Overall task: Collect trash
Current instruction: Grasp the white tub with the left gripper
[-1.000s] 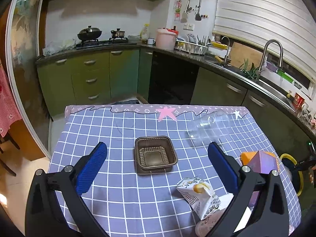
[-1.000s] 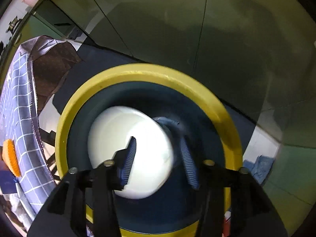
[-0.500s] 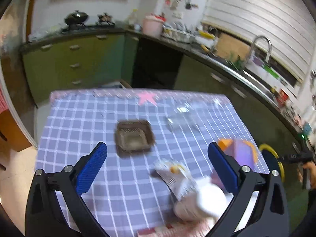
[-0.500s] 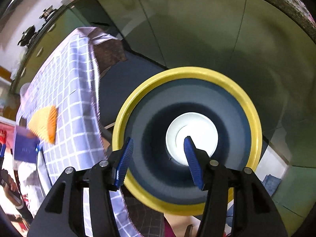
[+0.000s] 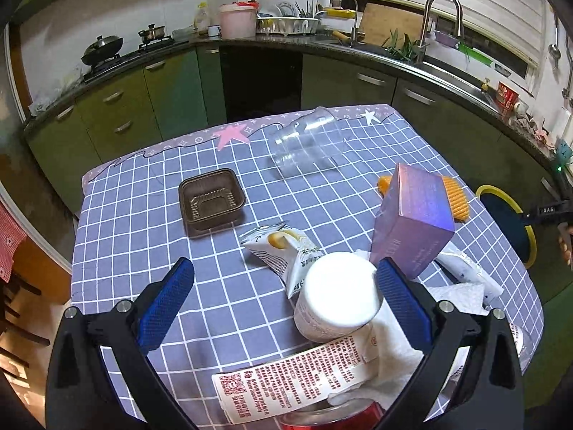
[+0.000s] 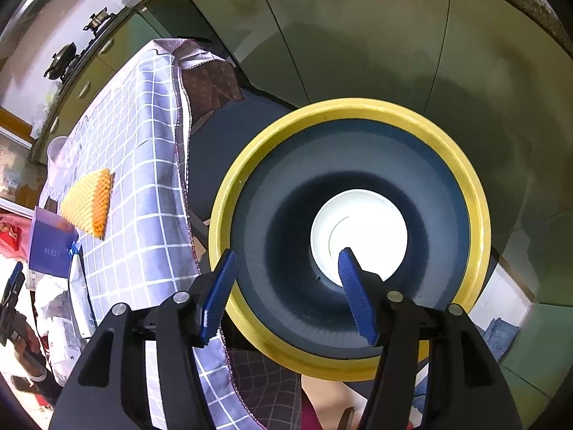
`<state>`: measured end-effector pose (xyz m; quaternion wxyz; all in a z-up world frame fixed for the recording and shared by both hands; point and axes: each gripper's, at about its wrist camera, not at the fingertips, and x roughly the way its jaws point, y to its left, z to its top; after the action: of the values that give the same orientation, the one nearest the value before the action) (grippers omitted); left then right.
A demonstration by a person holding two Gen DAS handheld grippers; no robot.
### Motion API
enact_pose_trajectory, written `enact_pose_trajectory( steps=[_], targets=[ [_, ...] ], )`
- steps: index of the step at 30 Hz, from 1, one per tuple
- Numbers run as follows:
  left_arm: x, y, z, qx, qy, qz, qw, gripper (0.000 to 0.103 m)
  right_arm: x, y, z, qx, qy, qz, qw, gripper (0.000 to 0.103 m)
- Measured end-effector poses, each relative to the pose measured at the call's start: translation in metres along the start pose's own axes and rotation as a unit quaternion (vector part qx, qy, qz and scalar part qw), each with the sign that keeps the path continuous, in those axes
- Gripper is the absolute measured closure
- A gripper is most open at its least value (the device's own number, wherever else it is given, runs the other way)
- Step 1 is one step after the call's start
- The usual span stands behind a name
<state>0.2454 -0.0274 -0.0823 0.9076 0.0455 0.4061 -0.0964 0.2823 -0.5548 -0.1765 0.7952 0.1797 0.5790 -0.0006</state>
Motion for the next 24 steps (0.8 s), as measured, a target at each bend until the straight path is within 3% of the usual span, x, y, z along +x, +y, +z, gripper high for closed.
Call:
enact_pose_trajectory(
  steps=[13,18,24],
  targets=[
    [0.008,-0.014,-0.004,0.023,0.007,0.004,0.9997,0.008,0.008,-0.004,-0.004,0.002,0.007,0.011,1.000,0.044],
    [0.019,-0.009,-0.005,0.013,0.031,-0.021,0.9992,0.054,0.012,-0.002,-0.004,0.002,0.010,0.014,1.000,0.044],
    [0.014,-0.010,-0.005,0.015,0.026,-0.027,0.9992,0.058,0.013,-0.001,-0.004,0.001,0.008,0.019,1.000,0.044]
  ],
)
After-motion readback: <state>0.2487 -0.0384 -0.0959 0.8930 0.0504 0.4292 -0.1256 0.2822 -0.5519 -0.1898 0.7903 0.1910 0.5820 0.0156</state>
